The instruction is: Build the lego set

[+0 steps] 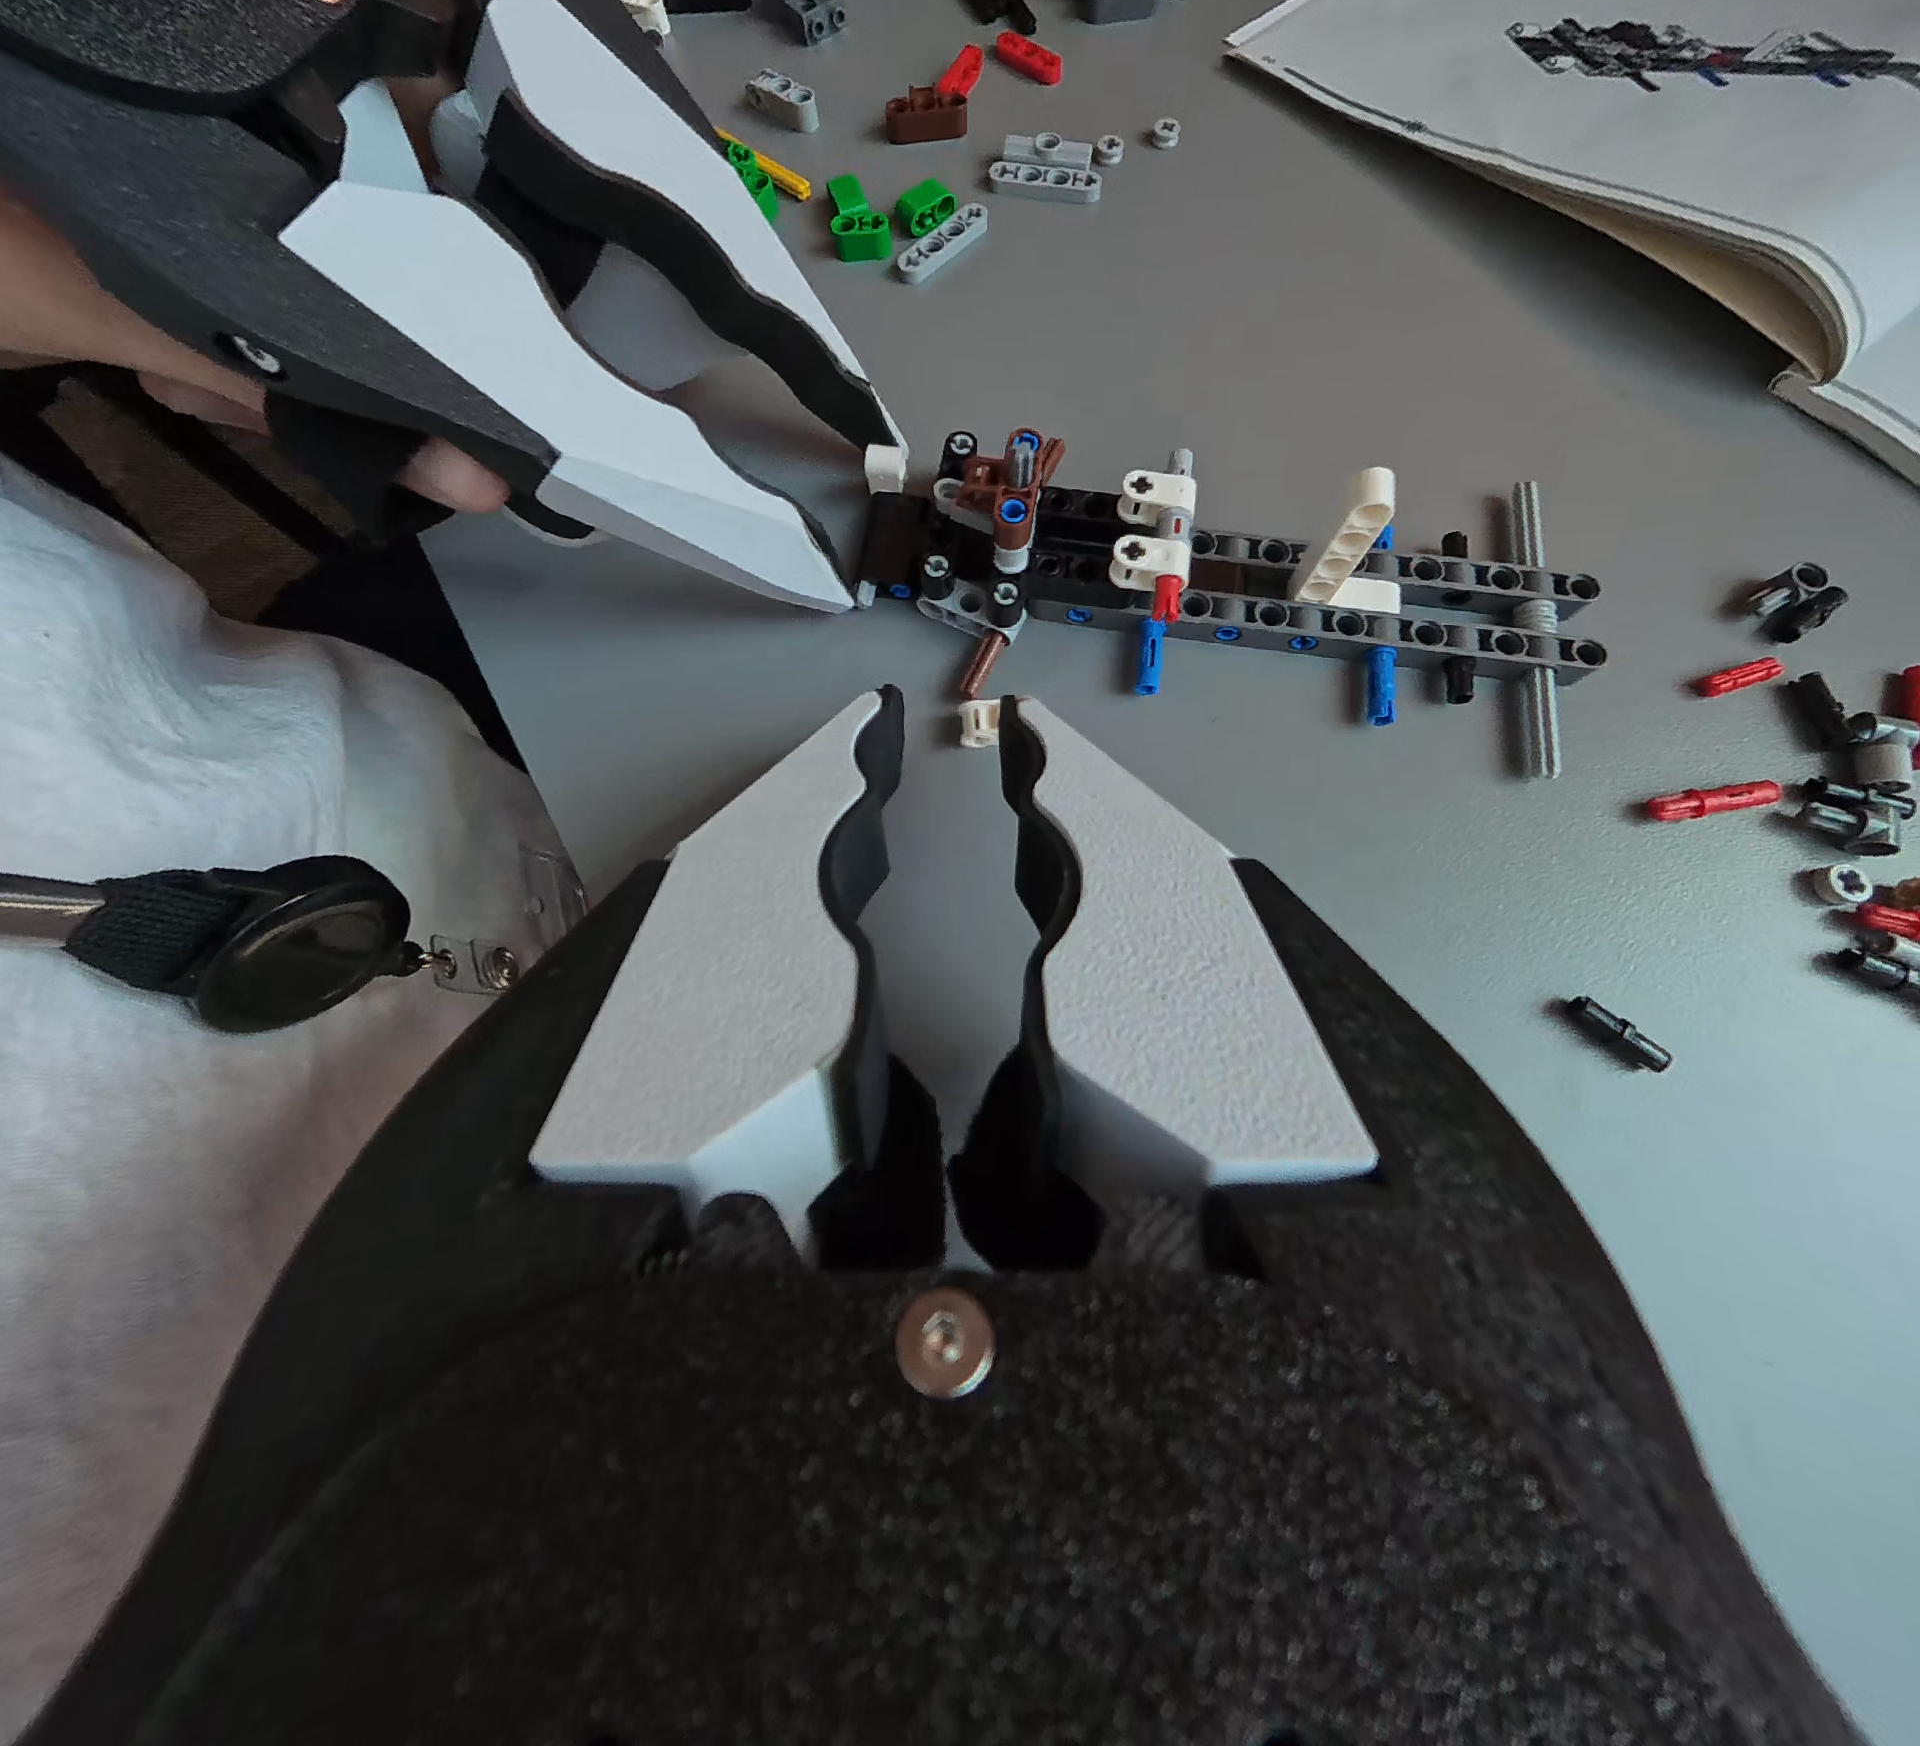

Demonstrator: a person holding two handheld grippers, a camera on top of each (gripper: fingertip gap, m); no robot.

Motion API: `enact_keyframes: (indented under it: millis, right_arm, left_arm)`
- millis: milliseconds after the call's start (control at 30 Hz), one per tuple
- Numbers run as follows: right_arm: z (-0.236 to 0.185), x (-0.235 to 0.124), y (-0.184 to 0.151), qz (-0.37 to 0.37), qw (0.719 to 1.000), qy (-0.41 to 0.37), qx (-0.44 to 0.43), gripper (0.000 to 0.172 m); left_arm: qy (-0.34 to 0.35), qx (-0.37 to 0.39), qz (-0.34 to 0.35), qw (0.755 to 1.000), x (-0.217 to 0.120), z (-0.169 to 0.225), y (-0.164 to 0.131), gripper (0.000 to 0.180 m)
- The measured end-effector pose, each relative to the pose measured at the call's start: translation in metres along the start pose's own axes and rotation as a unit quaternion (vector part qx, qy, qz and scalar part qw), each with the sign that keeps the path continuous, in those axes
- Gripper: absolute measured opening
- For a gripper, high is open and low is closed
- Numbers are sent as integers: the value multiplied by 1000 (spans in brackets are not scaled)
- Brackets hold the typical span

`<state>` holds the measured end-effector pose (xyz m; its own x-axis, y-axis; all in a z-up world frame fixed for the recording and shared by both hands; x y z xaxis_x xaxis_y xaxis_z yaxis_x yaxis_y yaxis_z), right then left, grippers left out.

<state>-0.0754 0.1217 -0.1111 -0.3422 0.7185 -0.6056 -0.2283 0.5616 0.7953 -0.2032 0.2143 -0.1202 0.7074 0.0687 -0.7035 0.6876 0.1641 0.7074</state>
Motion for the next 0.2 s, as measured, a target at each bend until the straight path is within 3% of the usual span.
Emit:
enact_keyframes:
  millis: [200]
  right_arm:
    - [0, 0, -3, 0, 1000, 10, 5, 16]
  left_arm:
    - [3, 16, -1, 1000, 0, 0, 0, 34]
Point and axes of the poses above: each gripper's, where its closed fingertips meet, x out along the fingers, y out of its top, z = x × y across the jaws, the point moved 9 cm from there along -x, back along the fingers
